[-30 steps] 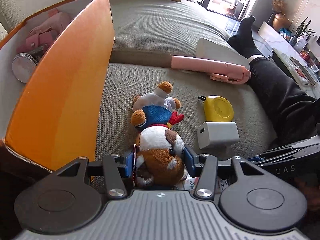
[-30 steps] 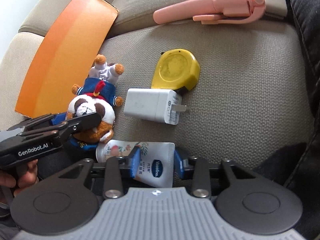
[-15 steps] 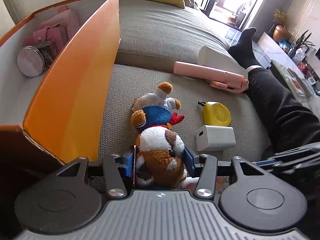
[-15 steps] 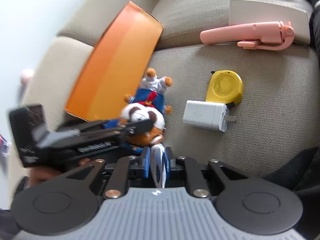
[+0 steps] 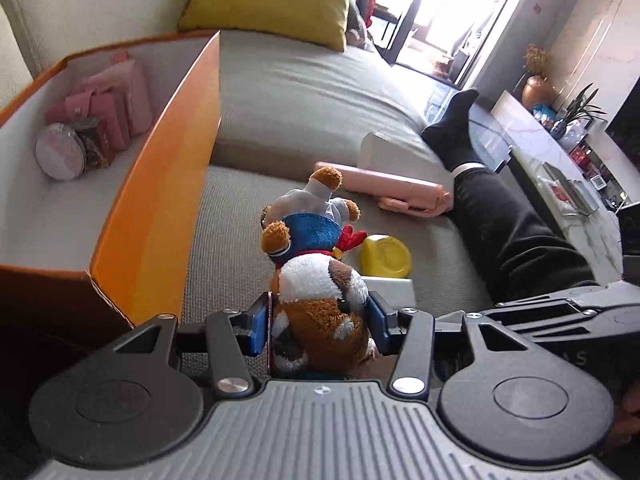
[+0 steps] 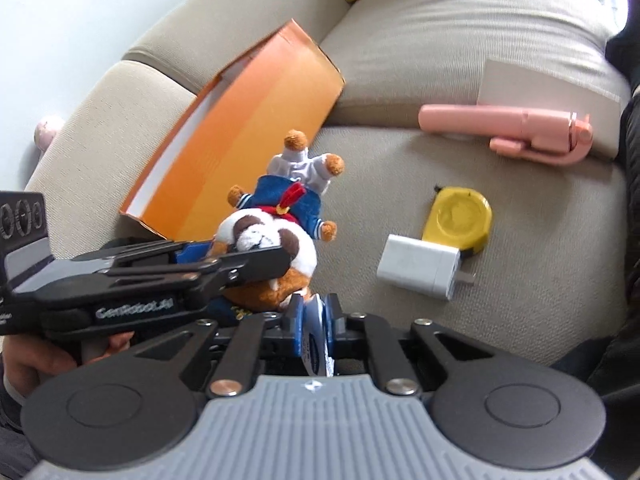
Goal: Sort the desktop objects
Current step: 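Grasp the white lotion tube with the right tool while the left tool holds the plush, then carry the plush toy and lotion tube with both tools over the orange box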
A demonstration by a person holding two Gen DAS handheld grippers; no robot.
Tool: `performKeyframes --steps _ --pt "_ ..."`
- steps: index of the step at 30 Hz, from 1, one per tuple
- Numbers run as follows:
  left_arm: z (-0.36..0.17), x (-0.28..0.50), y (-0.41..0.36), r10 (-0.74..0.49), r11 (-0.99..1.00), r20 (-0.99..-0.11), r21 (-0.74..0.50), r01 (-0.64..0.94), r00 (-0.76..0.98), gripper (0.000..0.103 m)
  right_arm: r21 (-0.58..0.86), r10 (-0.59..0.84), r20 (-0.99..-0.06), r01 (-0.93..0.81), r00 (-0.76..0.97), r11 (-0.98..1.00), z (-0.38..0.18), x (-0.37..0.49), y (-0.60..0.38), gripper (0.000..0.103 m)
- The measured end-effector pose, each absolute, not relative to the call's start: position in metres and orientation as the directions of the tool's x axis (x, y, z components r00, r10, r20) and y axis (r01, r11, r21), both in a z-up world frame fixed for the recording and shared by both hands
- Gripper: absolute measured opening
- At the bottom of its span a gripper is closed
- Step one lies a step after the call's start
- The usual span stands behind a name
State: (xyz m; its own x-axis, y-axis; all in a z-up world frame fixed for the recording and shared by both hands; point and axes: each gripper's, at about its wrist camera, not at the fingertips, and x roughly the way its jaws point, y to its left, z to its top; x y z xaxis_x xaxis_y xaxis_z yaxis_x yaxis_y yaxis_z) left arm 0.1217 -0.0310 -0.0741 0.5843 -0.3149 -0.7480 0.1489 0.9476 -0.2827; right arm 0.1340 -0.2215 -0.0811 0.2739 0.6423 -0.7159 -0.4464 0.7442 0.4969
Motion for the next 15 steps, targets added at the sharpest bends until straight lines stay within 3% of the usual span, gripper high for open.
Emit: performKeyframes --steps 8,15 --pt "-0.027 0.102 -0.033 -0.387 0.919 -0.662 -0.337 0.206 0.642 0.056 0.432 0.644 -0.679 -0.517 0.353 0.739 -0.032 0.128 -0.226 0.011" --pt "0.012 0.092 -0.009 -0.358 0.921 -0.598 -0.352 0.166 0.717 0.056 0.33 0.636 -0.65 -0.599 0.416 0.729 0.019 0.135 -0.215 0.011"
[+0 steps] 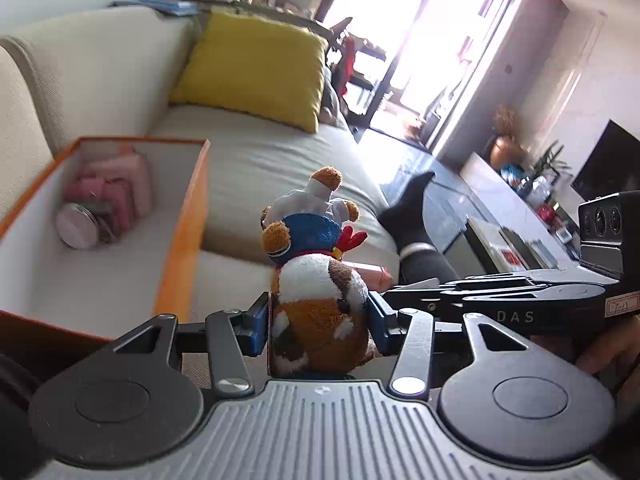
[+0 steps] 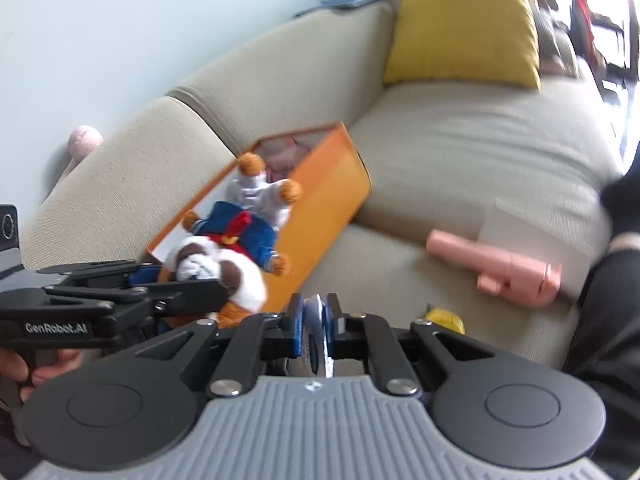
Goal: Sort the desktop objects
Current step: 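Carry the plush toy and lotion tube with both tools over the orange box, then lower the plush and lotion tube into the box and open both tools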
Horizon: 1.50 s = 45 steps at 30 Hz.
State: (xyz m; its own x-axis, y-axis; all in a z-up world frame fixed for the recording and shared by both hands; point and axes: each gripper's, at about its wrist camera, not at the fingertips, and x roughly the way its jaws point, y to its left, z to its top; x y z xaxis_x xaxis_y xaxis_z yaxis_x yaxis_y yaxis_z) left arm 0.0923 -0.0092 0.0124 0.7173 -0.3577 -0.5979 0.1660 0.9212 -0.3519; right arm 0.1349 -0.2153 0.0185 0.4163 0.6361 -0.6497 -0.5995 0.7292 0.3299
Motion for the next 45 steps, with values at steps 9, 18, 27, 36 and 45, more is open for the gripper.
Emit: performKeyframes --steps 9,18,27,36,45 --pt "0.031 0.099 0.057 -0.173 0.939 -0.584 -0.341 -0.046 0.793 0.056 0.197 0.674 -0.598 -0.736 0.433 0.648 0.081 0.156 -0.168 0.011" --pt "0.011 0.118 0.124 -0.024 0.869 -0.634 -0.395 -0.297 0.773 0.056 0.135 0.71 -0.626 -0.852 0.321 0.505 0.1 0.191 -0.082 0.011" --pt "-0.022 0.143 0.152 0.015 0.818 -0.708 -0.398 -0.416 0.706 0.056 0.069 0.649 -0.735 -0.931 0.196 0.359 0.071 0.22 0.011 0.011" --pt "-0.048 0.16 0.161 0.013 0.766 -0.748 -0.419 -0.488 0.663 0.056 0.064 0.572 -0.813 -0.96 0.108 0.272 0.031 0.252 0.062 0.011" --pt "-0.061 0.167 0.168 0.058 0.724 -0.77 -0.406 -0.558 0.635 0.056 0.048 0.496 -0.868 -0.987 0.033 0.15 0.001 0.264 0.1 0.011"
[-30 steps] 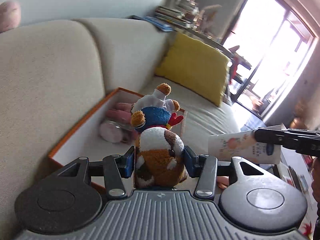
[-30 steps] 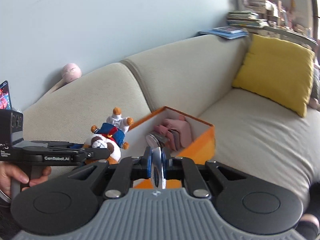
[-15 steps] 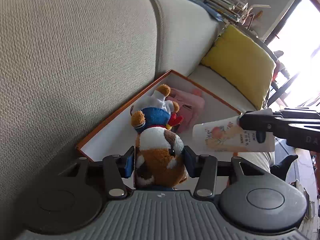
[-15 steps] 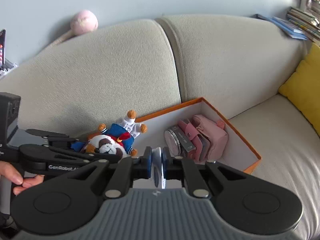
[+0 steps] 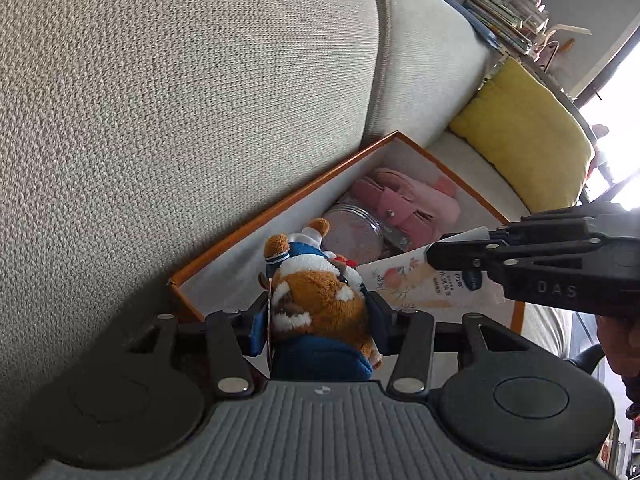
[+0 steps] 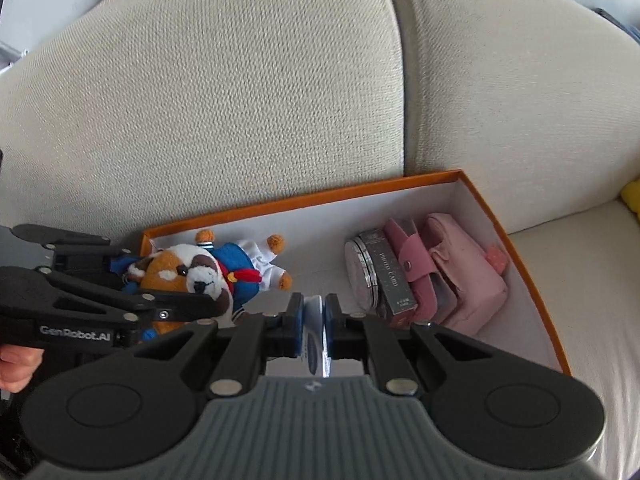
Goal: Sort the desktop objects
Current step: 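Lower the plush and lotion tube into the box and open both tools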
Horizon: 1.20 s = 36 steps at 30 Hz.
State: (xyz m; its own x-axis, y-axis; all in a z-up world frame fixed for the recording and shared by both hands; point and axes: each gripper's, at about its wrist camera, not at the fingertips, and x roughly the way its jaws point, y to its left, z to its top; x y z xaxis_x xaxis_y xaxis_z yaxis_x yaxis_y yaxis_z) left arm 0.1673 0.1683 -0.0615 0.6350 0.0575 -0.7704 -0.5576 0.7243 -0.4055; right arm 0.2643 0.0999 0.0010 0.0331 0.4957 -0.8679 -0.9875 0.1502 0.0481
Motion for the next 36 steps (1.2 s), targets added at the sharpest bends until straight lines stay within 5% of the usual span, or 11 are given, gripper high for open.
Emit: performKeyframes --steps 21,36 --pt "-0.079 0.213 0.166 0.041 0.758 -0.776 -0.386 -0.525 0.63 0.056 -0.189 0.371 -0.918 -0.977 0.141 -0.095 -0.044 0.242 0.184 0.012" --pt "-0.073 0.16 0.195 -0.028 0.752 -0.751 -0.451 -0.481 0.66 0.056 -0.146 0.43 -0.89 -0.988 0.152 0.047 -0.002 0.253 0.169 0.024"
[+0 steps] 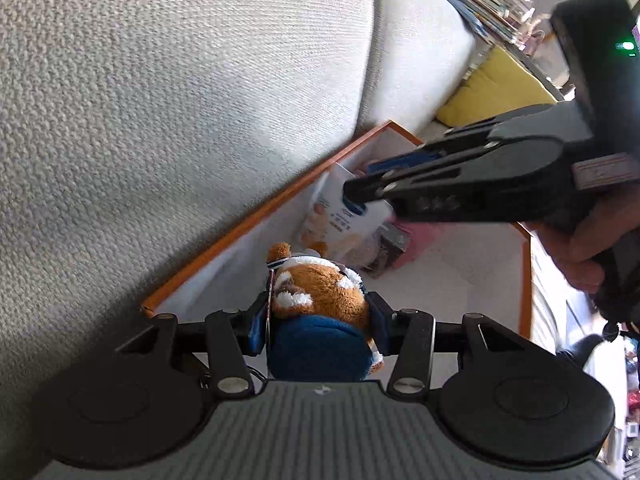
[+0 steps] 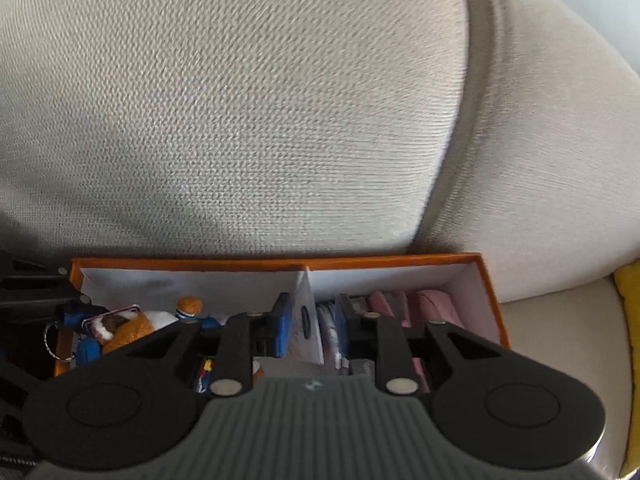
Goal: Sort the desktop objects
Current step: 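Lower the plush and lotion tube into the box and open both tools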
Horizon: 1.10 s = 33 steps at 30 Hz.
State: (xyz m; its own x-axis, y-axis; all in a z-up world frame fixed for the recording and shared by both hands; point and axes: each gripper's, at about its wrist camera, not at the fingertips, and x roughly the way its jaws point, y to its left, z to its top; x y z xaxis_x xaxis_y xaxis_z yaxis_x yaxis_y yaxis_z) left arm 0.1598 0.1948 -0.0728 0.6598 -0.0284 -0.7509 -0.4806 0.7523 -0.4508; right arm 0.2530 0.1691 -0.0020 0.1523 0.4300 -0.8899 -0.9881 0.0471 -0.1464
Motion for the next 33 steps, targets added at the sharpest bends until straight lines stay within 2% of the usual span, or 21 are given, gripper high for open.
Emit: performKeyframes --steps 3,9,11,16,21,29,31,33 --pt "-0.066 0.155 0.187 -0.067 0.787 -0.737 -0.453 -0.418 0.672 0.056 -0.182 0.418 -0.886 -0.98 0.2 0.083 0.012 0.255 0.152 0.024" --pt "-0.056 0.193 0.179 -0.18 0.864 -0.699 -0.449 -0.229 0.693 0.056 -0.23 0.343 -0.901 -0.963 0.264 0.138 0.023 0.27 0.115 0.024" --pt "-0.051 0.206 0.136 -0.2 0.884 -0.691 -0.433 -0.176 0.694 0.056 -0.222 0.32 -0.913 -0.966 0.255 0.134 0.026 0.276 0.104 0.024" --pt "-0.051 0.232 0.115 -0.263 0.912 -0.673 -0.406 -0.049 0.691 0.056 -0.253 0.253 -0.927 -0.96 0.277 0.121 0.027 0.283 0.091 0.023" --pt "-0.053 0.25 0.098 -0.26 0.944 -0.667 -0.329 0.038 0.698 0.056 -0.264 0.243 -0.925 -0.953 0.294 0.149 0.021 0.302 0.071 0.023" --pt "-0.067 0.286 0.083 -0.282 0.951 -0.693 -0.293 0.099 0.663 0.056 -0.277 0.239 -0.921 -0.948 0.309 0.159 0.0 0.323 0.078 0.022" --pt "-0.07 0.292 0.077 -0.22 0.972 -0.701 -0.218 0.089 0.678 0.056 -0.276 0.238 -0.92 -0.946 0.311 0.169 -0.002 0.327 0.077 0.022" --pt "-0.073 0.299 0.076 -0.219 0.97 -0.719 -0.23 0.072 0.659 0.056 -0.274 0.235 -0.921 -0.946 0.31 0.174 -0.006 0.33 0.077 0.022"
